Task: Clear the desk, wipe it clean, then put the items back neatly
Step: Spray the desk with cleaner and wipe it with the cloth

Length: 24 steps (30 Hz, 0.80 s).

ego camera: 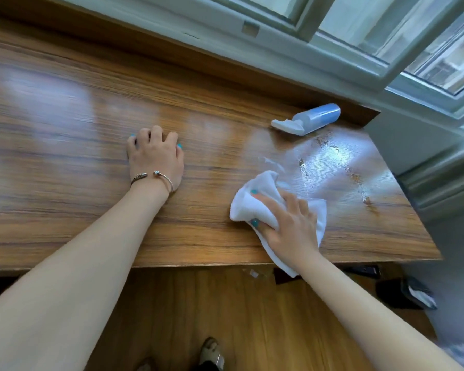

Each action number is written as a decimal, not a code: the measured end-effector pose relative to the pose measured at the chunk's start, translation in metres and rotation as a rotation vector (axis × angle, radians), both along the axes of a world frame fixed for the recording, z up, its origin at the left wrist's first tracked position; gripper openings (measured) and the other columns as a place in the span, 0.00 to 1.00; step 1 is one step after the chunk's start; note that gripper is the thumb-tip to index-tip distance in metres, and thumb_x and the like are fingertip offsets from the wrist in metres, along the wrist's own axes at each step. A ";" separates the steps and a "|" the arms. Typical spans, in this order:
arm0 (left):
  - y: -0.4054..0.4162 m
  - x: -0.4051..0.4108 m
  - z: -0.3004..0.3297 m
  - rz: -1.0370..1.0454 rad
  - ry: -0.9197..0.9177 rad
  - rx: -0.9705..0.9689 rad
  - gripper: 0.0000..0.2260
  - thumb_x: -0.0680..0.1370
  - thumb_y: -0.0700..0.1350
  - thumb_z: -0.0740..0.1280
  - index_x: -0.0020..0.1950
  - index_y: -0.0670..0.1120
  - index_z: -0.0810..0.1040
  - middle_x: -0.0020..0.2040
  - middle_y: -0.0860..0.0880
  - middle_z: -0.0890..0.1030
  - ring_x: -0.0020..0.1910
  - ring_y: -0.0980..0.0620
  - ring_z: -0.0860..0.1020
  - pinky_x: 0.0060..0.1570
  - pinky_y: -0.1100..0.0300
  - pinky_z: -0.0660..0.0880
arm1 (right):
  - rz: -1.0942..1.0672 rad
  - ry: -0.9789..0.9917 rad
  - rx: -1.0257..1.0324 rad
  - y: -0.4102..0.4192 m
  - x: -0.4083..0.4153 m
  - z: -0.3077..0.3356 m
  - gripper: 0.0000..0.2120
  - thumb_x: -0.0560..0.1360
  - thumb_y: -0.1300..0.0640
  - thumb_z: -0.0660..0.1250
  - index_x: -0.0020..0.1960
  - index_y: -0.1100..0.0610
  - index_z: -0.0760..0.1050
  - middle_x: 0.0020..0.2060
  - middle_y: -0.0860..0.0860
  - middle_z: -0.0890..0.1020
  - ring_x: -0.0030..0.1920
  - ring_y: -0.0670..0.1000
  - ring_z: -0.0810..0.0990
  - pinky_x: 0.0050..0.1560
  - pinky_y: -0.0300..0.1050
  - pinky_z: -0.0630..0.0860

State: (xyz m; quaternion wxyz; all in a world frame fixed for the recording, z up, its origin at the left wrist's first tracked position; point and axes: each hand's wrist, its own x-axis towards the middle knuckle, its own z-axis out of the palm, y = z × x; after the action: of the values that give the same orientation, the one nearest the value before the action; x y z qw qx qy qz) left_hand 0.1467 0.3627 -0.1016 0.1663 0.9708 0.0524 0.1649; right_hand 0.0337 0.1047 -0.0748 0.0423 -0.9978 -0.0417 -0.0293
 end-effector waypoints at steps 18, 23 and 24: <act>-0.054 -0.018 -0.011 -0.207 -0.105 -0.055 0.13 0.73 0.50 0.60 0.53 0.53 0.80 0.54 0.51 0.78 0.58 0.46 0.73 0.57 0.51 0.63 | -0.153 -0.020 -0.013 -0.028 0.225 0.009 0.20 0.78 0.40 0.56 0.70 0.38 0.65 0.65 0.53 0.70 0.64 0.60 0.69 0.60 0.61 0.66; -0.053 -0.023 -0.004 -0.232 -0.029 -0.053 0.11 0.77 0.48 0.61 0.57 0.53 0.78 0.58 0.51 0.75 0.62 0.46 0.69 0.61 0.50 0.62 | -0.101 0.027 -0.003 -0.026 0.120 0.010 0.22 0.78 0.37 0.59 0.71 0.35 0.64 0.68 0.50 0.67 0.67 0.57 0.65 0.62 0.55 0.61; -0.053 -0.023 -0.003 -0.235 -0.021 -0.050 0.11 0.77 0.48 0.61 0.58 0.53 0.77 0.58 0.51 0.75 0.62 0.46 0.69 0.61 0.50 0.61 | -0.085 0.033 0.000 -0.026 0.092 0.010 0.23 0.77 0.37 0.59 0.71 0.35 0.64 0.68 0.49 0.67 0.67 0.56 0.65 0.62 0.54 0.60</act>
State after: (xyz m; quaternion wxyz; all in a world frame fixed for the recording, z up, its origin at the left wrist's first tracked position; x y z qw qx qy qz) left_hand 0.1241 0.3094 -0.1043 0.2092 0.9640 -0.0595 0.1530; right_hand 0.1257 0.0788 -0.0650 0.0416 -0.9990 0.0016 -0.0149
